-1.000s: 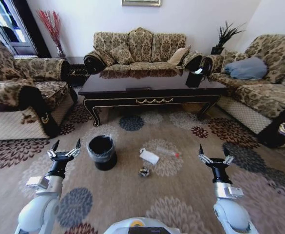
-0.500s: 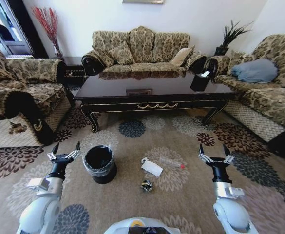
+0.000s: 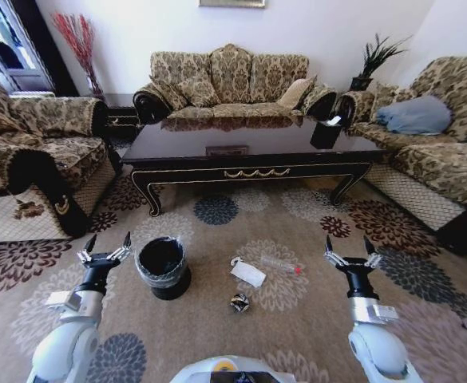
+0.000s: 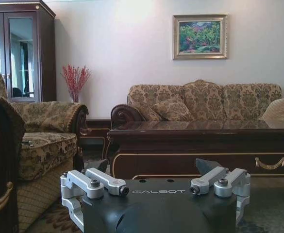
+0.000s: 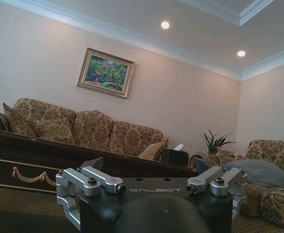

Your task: Move to the front of the table and pick up the trash from the floor, then place it into the trash bin.

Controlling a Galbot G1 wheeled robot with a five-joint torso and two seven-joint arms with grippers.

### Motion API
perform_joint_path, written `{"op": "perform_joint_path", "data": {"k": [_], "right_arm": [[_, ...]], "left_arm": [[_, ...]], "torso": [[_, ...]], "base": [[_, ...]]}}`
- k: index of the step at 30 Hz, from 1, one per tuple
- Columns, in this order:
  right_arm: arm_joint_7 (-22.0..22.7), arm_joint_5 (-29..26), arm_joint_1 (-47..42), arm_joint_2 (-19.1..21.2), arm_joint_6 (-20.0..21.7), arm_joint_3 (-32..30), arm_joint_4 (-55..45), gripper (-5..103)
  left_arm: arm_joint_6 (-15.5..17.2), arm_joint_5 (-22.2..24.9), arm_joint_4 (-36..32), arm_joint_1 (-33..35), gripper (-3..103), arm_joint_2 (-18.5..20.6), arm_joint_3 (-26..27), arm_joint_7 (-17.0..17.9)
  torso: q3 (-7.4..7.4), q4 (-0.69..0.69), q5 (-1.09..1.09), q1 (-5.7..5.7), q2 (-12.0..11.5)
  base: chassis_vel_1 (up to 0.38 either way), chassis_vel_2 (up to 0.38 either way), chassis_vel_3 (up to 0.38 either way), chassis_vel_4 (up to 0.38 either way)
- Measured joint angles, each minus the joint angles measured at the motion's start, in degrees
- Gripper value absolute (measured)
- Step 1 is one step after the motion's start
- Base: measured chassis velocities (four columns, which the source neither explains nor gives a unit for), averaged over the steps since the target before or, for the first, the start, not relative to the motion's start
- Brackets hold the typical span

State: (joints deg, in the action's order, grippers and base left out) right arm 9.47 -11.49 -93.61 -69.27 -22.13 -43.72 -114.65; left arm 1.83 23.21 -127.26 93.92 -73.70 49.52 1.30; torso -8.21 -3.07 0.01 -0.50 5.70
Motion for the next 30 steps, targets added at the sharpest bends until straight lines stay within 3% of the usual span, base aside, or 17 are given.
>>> {"op": "perform_joint_path", "data": {"k": [9, 12, 14, 16, 17, 19, 20, 21, 22, 23, 26, 30], "right_arm": [[-0.41, 0.01, 0.2, 0.04, -1.25, -0.17, 0.17, 100], [0.12, 0.48, 0.1, 0.11, -1.06, -0.44, -0.02, 100], [0.2, 0.54, 0.07, 0.12, -1.03, -0.45, -0.03, 100], [0.34, 0.83, -0.15, 0.17, -1.04, -0.46, -0.07, 100], [0.34, 0.83, -0.15, 0.17, -1.04, -0.46, -0.07, 100], [0.32, 0.9, -0.34, 0.13, -1.1, -0.41, -0.18, 100], [0.29, 0.98, -0.42, 0.06, -1.16, -0.35, -0.27, 100], [0.24, 1.21, -0.49, 0.0, -1.28, -0.25, -0.36, 100], [0.15, 1.32, -0.58, -0.02, -1.39, -0.18, -0.37, 100], [0.15, 1.32, -0.58, -0.02, -1.39, -0.18, -0.37, 100], [-0.17, 1.7, -0.84, -0.07, -1.8, 0.0, -0.36, 100], [-0.34, 1.91, -0.99, -0.16, -2.02, 0.17, -0.34, 100]], "left_arm": [[0.16, -0.51, -1.46, 0.27, 100, 0.39, 0.24, 0.19], [4.33, 2.2, -3.37, 0.77, 100, 1.23, -0.26, 2.01], [5.23, 2.53, -3.69, 0.9, 100, 1.56, -0.35, 2.49], [12.13, 5.46, -5.74, 1.4, 100, 4.08, -0.86, 8.65], [12.13, 5.46, -5.74, 1.4, 100, 4.08, -0.86, 8.65], [19.83, 12.31, -7.55, 1.44, 100, 5.93, -1.13, 15.42], [25.38, 18.24, -8.69, 1.27, 100, 7.01, -1.29, 19.7], [33.46, 28.4, -10.36, 0.38, 100, 8.44, -1.28, 26.87], [37.13, 33.75, -11.05, -0.3, 100, 9.24, -1.17, 31.24], [37.13, 33.75, -11.05, -0.3, 100, 9.24, -1.17, 31.24], [40.91, 39.05, -10.37, -2.11, 100, 11.15, -1.24, 37.12], [41.32, 40.02, -7.54, -3.33, 100, 12.33, -2.45, 37.65]], "torso": [[-0.02, 0.01, -0.01, -0.02, -0.01], [-0.04, 0.0, -0.02, -0.05, -0.01], [-0.04, 0.0, -0.02, -0.05, -0.01], [0.01, 0.01, -0.01, -0.01, 0.0], [0.01, 0.01, -0.01, -0.01, 0.0], [0.02, 0.0, 0.01, 0.0, 0.0], [0.01, 0.0, 0.01, 0.0, 0.0], [0.02, 0.0, -0.01, 0.0, 0.0], [0.01, 0.0, 0.01, 0.0, 0.0], [0.01, 0.0, 0.01, 0.0, 0.0], [0.0, -0.01, -0.01, -0.01, 0.0], [0.0, 0.0, -0.02, -0.01, 0.0]], "base": [[-0.141, 0.142, 0.142, -0.156], [-0.085, 0.104, 0.095, -0.093], [-0.065, 0.052, 0.031, -0.072], [0.0, 0.0, 0.0, 0.0], [0.0, 0.0, 0.0, 0.0], [0.043, -0.053, -0.04, 0.04], [0.0, 0.0, 0.0, 0.0], [0.0, 0.0, 0.0, 0.0], [0.0, 0.0, 0.0, 0.0], [0.0, 0.0, 0.0, 0.0], [0.0, 0.0, 0.0, 0.0], [0.0, 0.0, 0.0, 0.0]]}}
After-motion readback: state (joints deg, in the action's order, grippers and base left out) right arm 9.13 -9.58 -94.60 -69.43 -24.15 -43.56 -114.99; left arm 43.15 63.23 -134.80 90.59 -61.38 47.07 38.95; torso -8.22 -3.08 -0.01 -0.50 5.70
